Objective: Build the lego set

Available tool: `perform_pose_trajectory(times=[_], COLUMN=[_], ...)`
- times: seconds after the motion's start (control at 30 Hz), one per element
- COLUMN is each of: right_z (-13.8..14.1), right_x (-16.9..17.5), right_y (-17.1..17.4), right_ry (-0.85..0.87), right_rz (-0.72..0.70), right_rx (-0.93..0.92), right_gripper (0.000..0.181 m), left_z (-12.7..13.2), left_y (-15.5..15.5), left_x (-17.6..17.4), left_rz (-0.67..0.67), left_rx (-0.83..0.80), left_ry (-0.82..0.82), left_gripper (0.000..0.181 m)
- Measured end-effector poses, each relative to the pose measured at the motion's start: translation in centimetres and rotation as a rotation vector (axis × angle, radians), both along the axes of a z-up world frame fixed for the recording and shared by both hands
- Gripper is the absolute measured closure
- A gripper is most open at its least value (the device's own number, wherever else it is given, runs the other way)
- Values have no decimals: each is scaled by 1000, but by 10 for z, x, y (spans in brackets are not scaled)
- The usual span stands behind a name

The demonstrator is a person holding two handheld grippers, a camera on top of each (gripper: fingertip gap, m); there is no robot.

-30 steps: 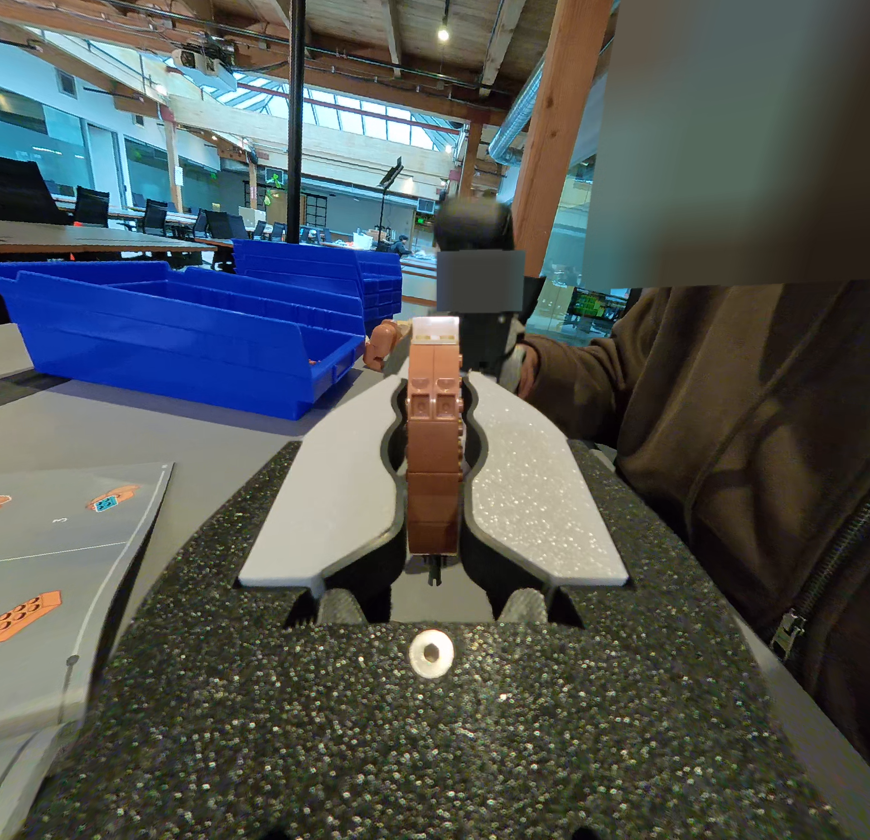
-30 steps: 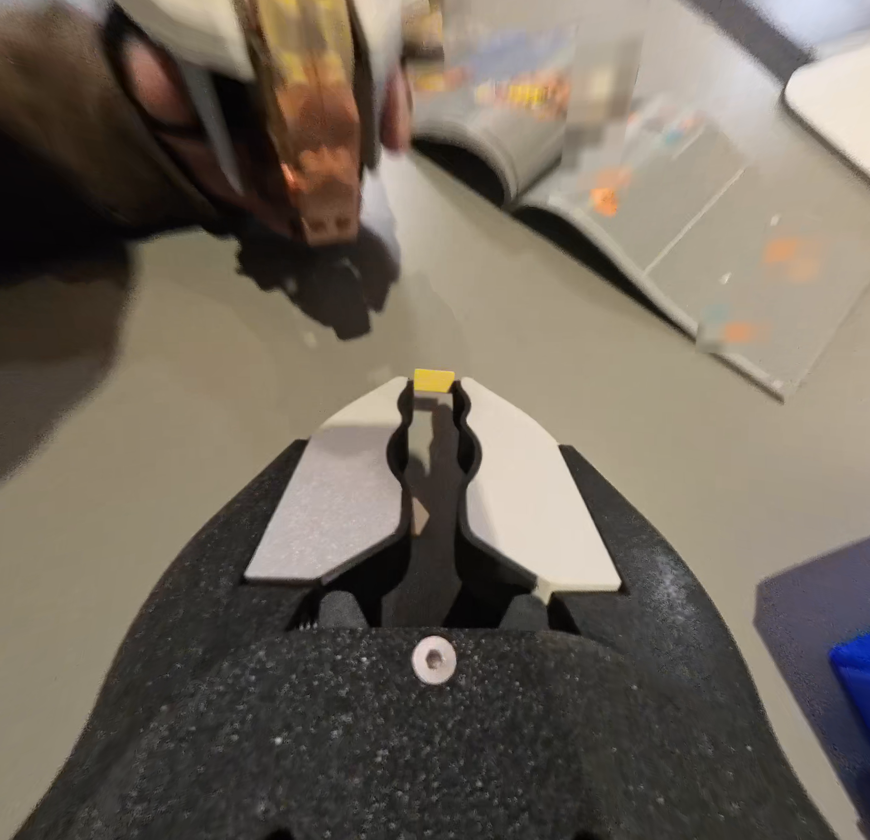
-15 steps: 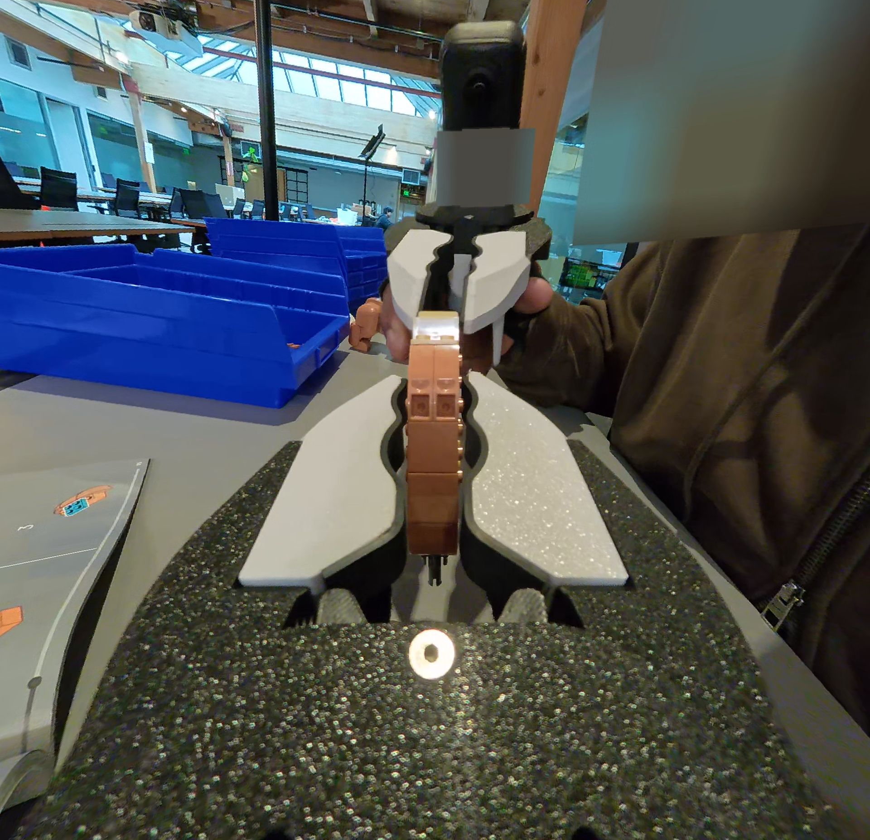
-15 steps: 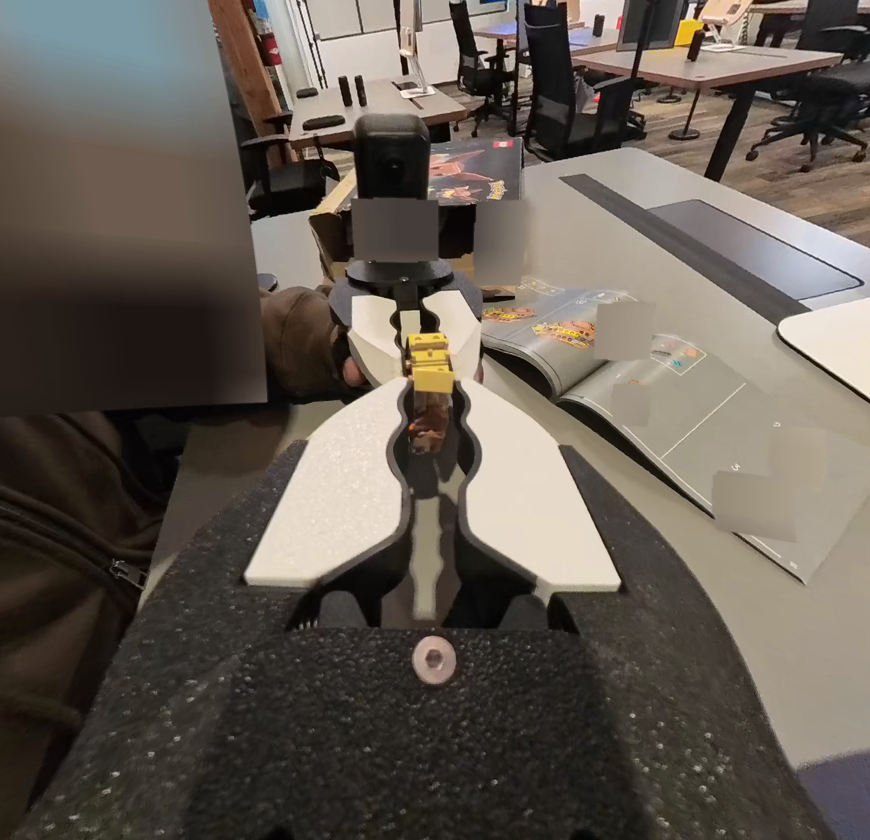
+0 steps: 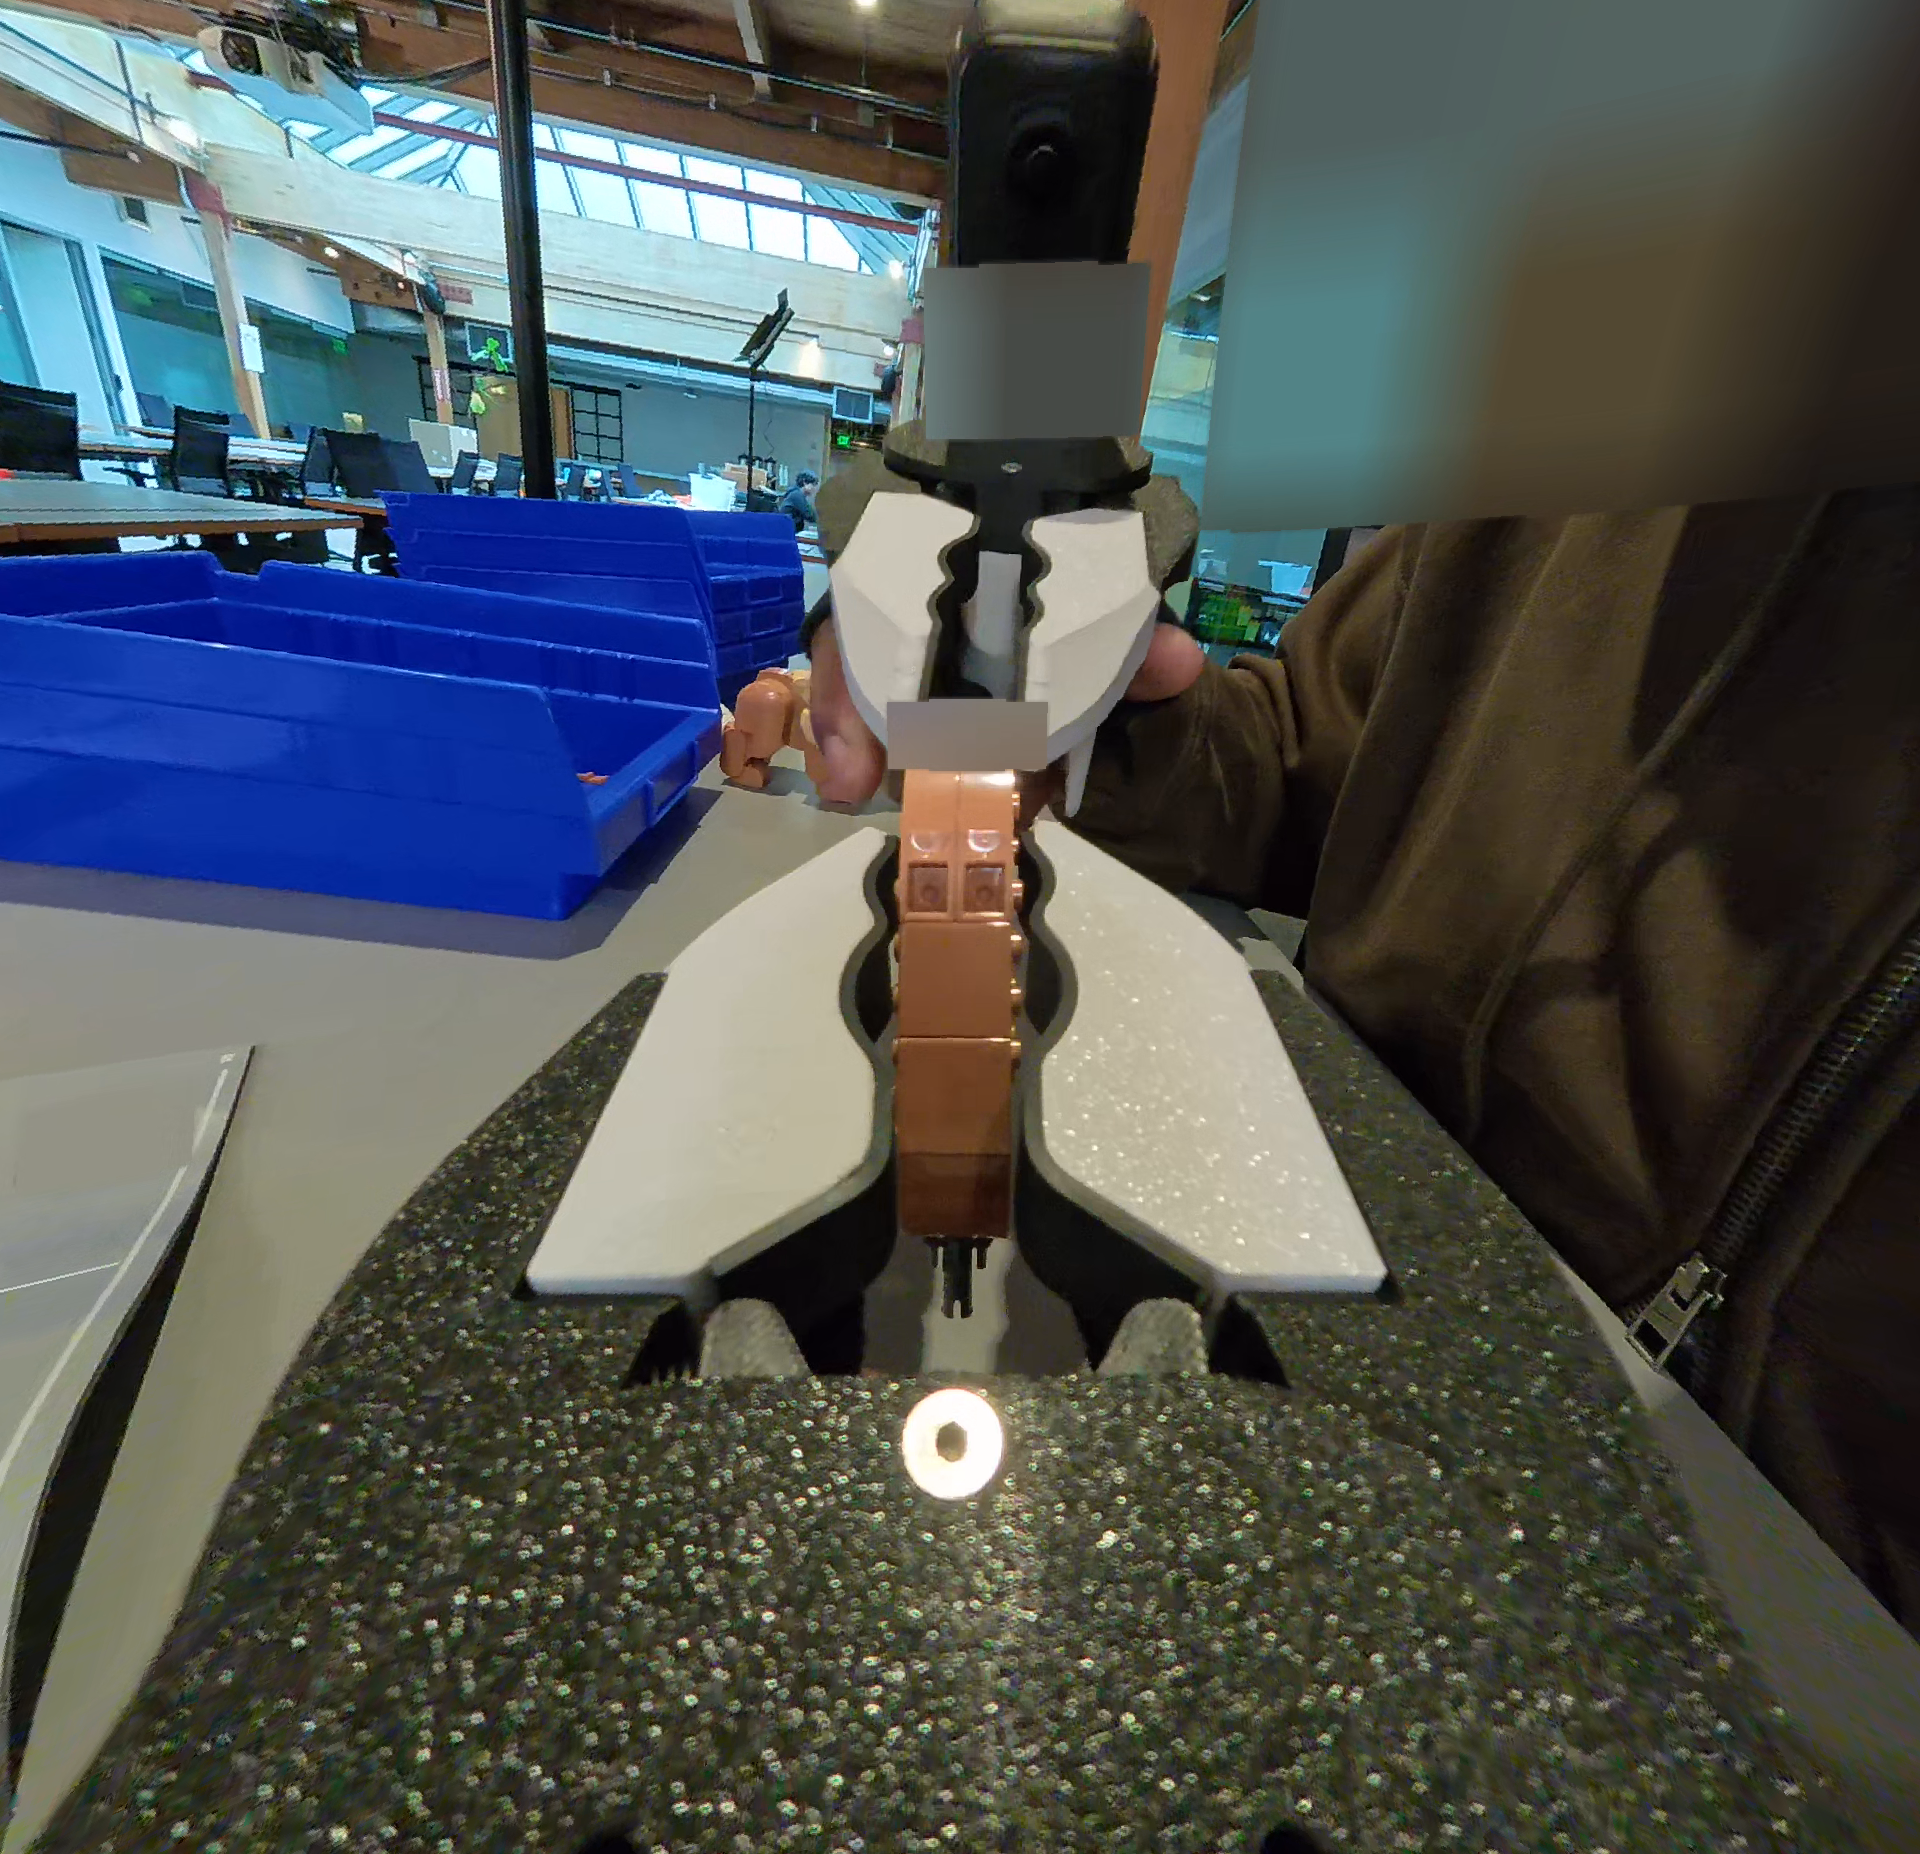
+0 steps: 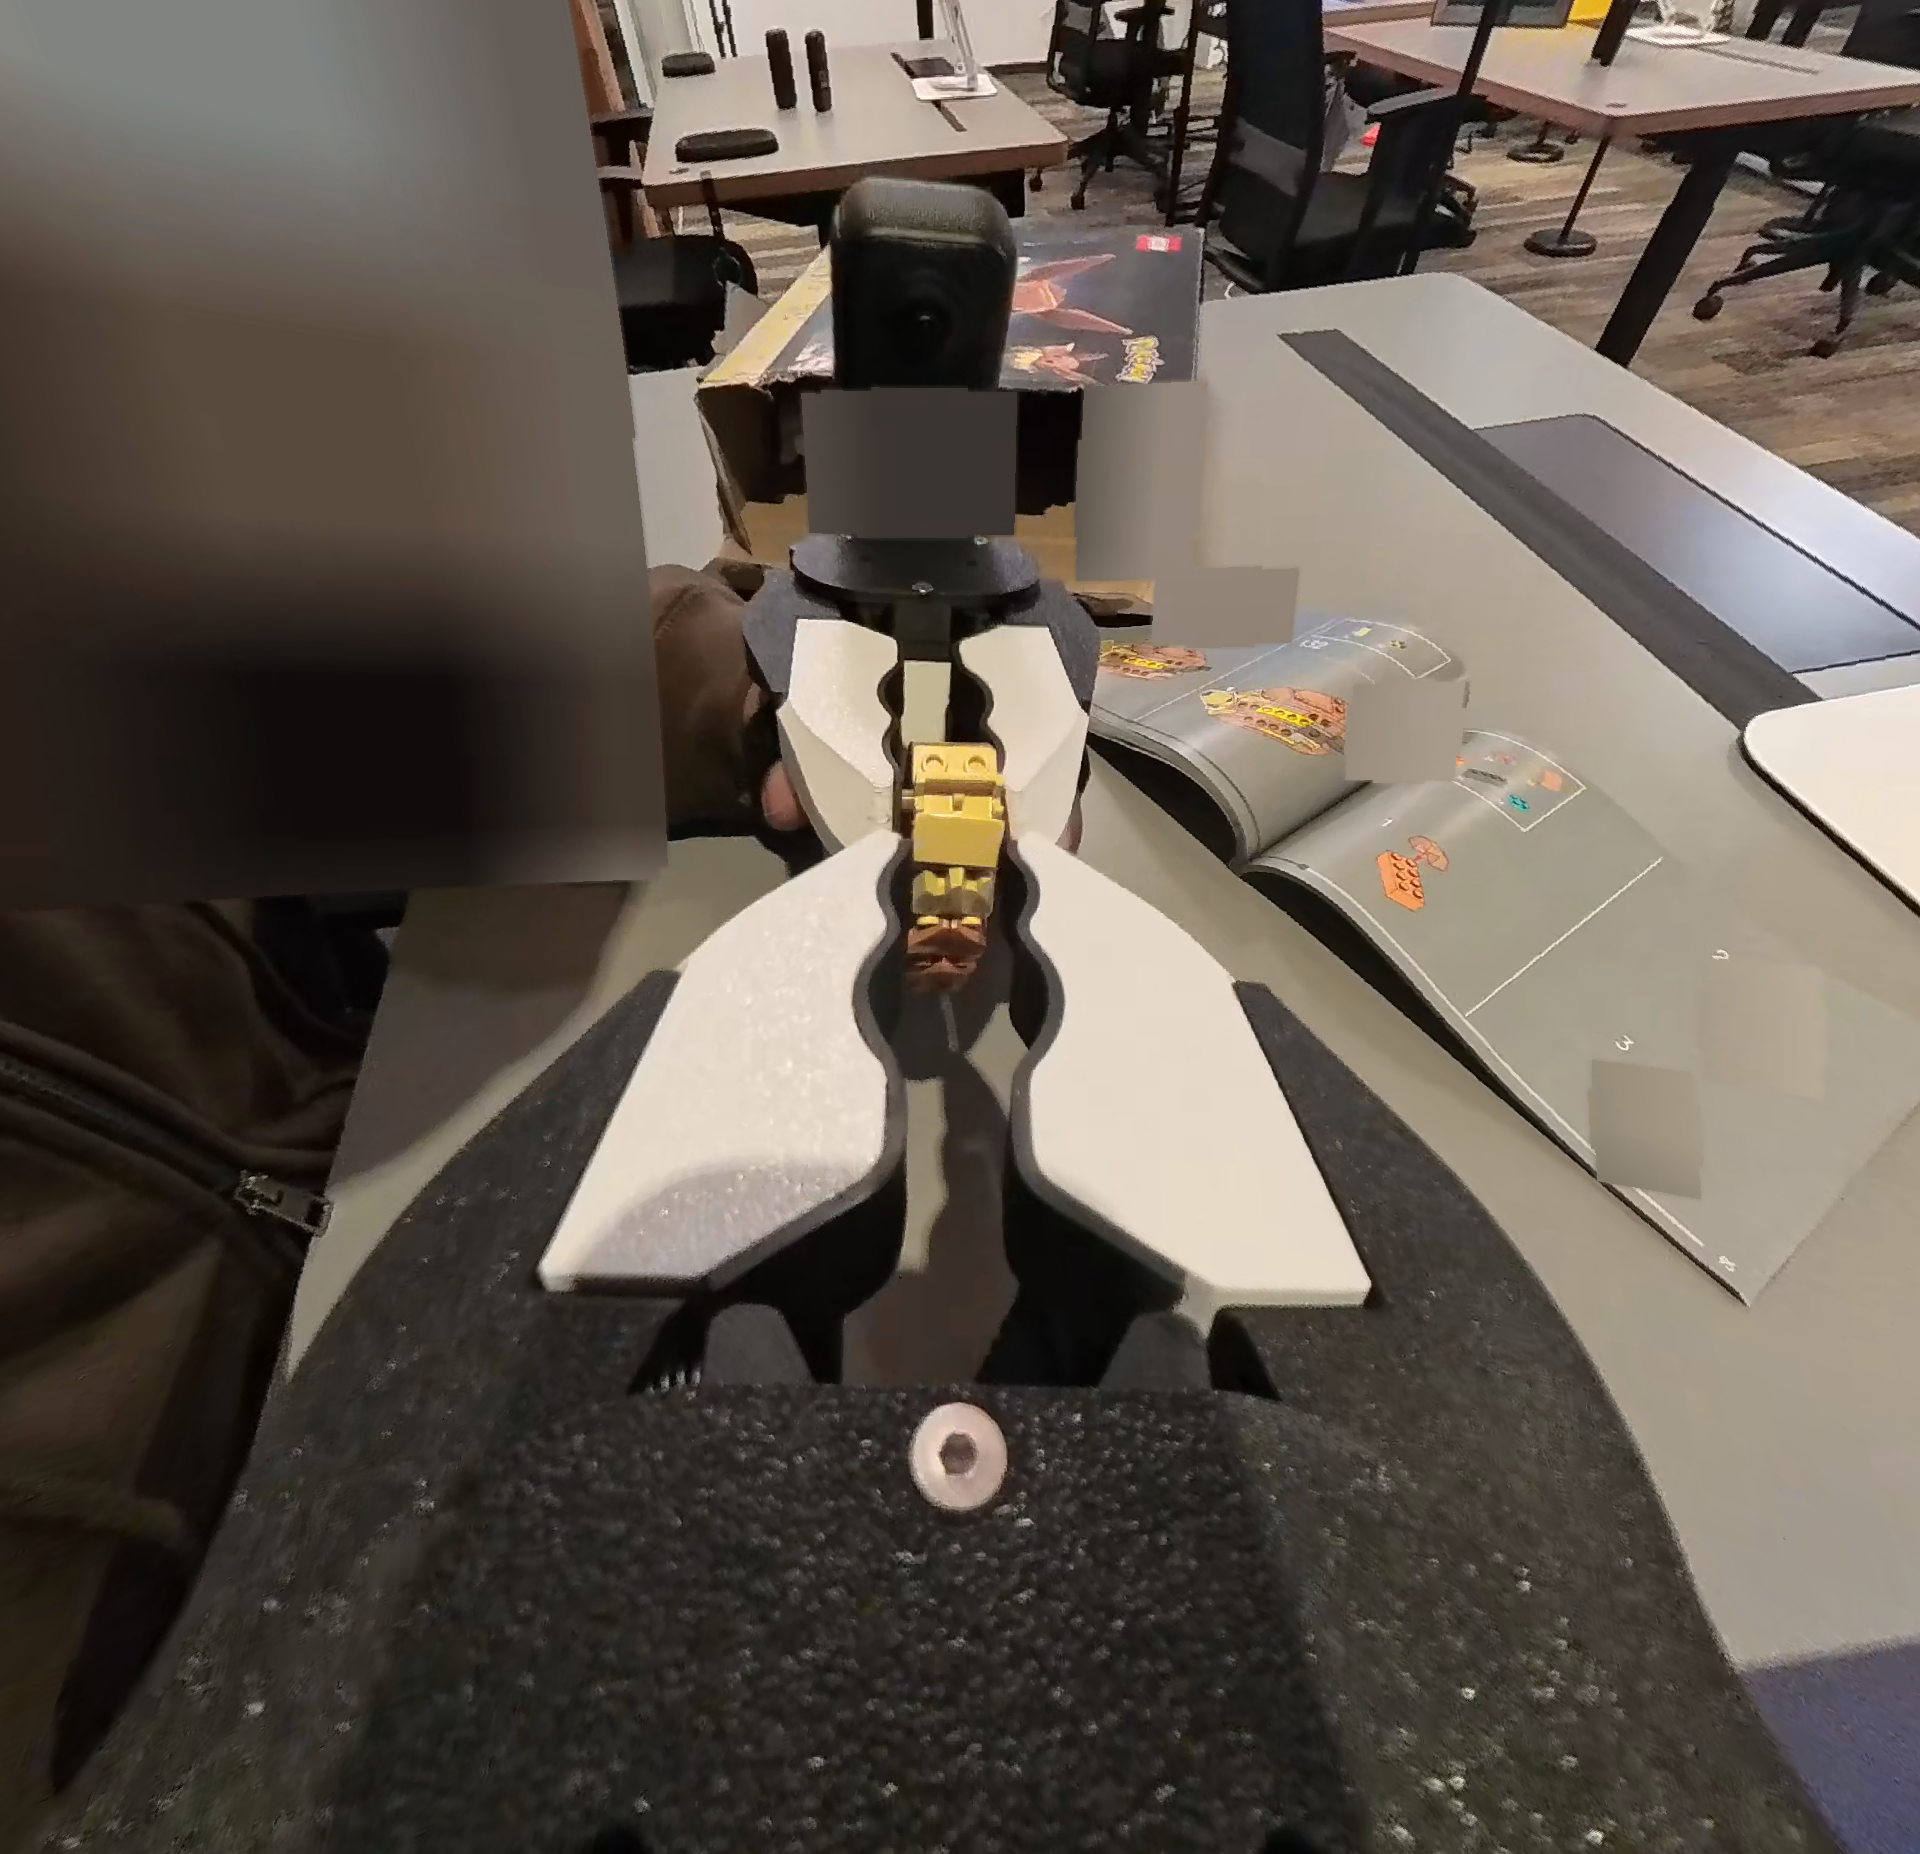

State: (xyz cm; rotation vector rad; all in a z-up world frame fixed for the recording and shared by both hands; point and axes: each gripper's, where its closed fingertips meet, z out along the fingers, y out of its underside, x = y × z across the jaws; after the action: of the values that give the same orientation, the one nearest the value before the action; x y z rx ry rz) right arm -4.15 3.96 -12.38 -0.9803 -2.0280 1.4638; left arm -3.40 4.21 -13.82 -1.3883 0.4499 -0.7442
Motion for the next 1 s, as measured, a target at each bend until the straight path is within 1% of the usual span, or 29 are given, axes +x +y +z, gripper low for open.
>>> perform_pose_trajectory(times=[0.5, 0.7, 0.87, 1.0], right_z=[-2, -3, 1, 5], right_x=[1, 1, 1, 3], right_y=[-3, -5, -5, -5], right_ry=[-32, -28, 14, 123], right_rz=[12, 13, 7, 11], right_rx=[33, 40, 48, 101], right_gripper=[165, 160, 154, 151], left_z=[5, 10, 14, 18], left_y=[-3, -5, -6, -7], left_x=[1, 0, -2, -4], left_rz=[-25, -35, -43, -45], left_rx=[18, 35, 48, 61], left_ry=[-34, -75, -103, -142], left_gripper=[160, 160, 160, 160])
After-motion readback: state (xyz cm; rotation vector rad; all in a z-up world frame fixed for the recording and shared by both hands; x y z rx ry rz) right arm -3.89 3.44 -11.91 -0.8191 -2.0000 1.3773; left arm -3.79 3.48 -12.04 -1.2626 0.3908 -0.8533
